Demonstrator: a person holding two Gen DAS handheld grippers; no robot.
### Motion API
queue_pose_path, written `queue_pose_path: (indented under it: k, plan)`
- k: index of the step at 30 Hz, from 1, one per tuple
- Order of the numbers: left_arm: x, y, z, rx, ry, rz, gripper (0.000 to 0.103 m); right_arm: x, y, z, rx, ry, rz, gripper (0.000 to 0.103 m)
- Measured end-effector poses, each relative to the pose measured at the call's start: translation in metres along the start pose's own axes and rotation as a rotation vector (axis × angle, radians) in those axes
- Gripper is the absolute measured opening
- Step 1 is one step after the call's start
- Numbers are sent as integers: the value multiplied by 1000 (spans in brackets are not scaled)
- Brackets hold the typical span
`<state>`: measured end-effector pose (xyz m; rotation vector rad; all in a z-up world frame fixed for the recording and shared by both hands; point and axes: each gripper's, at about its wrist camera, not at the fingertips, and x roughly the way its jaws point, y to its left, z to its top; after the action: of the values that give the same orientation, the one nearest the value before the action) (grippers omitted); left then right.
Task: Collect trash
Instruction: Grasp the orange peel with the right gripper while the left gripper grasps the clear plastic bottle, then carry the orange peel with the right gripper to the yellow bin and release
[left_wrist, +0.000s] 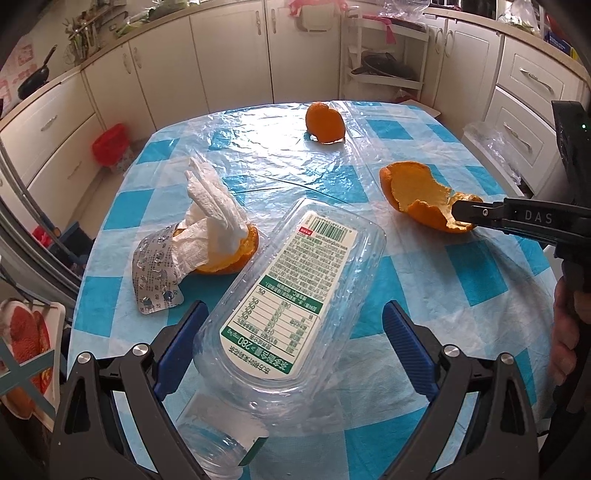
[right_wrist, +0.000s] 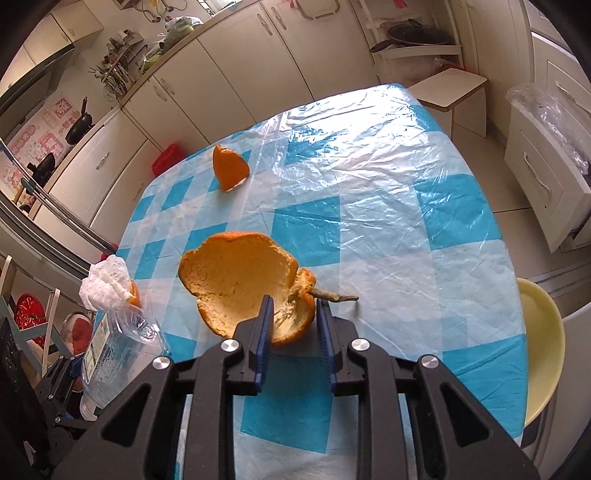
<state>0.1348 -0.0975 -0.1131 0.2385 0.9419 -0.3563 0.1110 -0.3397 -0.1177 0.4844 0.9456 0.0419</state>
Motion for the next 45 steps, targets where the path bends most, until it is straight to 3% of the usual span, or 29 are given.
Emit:
queue_pose_path:
  k: [2,4,10,21,35,45]
  plan:
    - [-3,0,1,-5,-13,5,88,0,1,0,-2,-5,2,24]
    - [-5,1,2,-8,-17,2,77,-1,1,-2,-11,-12,-1,15]
    - [-13,1,4,-25,-35,-15,53,-16,4,-3,-37,-48,-2,13]
    - [-36,-25,2,0,-69,-34,53,-53,3,-8,-79,-129,-35,13]
    - [-72,-72,2,74,-115,-52,53,-102,-22,-20,-22,-231,-67,13]
    - [-93,-105,8,107,-145,-94,53,-136,-52,-19,10,-337,-236,13]
